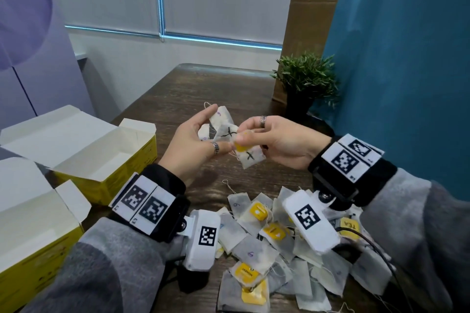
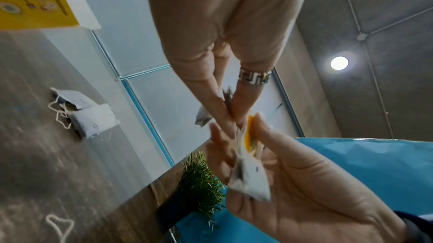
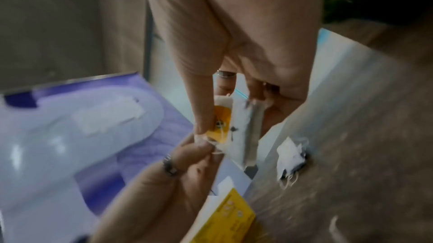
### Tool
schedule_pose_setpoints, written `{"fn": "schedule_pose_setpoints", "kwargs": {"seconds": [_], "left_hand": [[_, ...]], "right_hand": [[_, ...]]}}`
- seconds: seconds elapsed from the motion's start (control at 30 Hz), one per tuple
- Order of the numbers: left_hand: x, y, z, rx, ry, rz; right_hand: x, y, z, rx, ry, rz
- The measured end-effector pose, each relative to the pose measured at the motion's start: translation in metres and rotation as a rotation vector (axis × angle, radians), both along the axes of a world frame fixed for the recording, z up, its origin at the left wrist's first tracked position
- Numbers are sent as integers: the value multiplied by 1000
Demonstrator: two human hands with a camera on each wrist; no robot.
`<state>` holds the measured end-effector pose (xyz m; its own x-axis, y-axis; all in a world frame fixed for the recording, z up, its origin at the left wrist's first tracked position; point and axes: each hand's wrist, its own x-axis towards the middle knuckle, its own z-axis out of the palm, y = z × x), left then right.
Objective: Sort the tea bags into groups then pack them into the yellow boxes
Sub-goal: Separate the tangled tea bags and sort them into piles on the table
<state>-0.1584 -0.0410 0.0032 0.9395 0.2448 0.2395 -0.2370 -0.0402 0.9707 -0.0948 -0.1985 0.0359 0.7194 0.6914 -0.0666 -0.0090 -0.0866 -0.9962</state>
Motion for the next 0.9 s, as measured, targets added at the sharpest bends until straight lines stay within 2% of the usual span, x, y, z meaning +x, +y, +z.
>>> {"fn": "schedule_pose_setpoints", "kwargs": {"seconds": [0.07,0.17,0.23,0.3,0.4,0.5,0.6,0.7,0.77,0.83,0.9], "left_hand": [[0,-2,3,-21,39,-47],[5,0,13,-27,157,-108],[13,4,28,147,196,-39],[27,7,44,280,184,56],[62,12,55,276,240,143],[95,21,43,238,369,169],[117,33,23,372,478,188],[128,46,8,472,626,153],[135,54,3,657,677,127],[138,56,5,913,698,129],[133,52,15,1073,667,128]], "right_hand": [[2,-1,0,-57,-76,-15],[19,-13,6,-63,-160,-134],[43,-29,12,-135,-247,-249],[71,-48,16,-302,-361,-367],[109,-72,11,-491,-403,-542],[135,-86,-2,-610,-425,-627],[156,-98,-15,-808,-421,-604],[170,-103,-27,-1091,-389,-485],[176,-102,-37,-1314,-480,-411],[173,-96,-38,-1282,-592,-426],[155,-81,-29,-1192,-682,-384]]}}
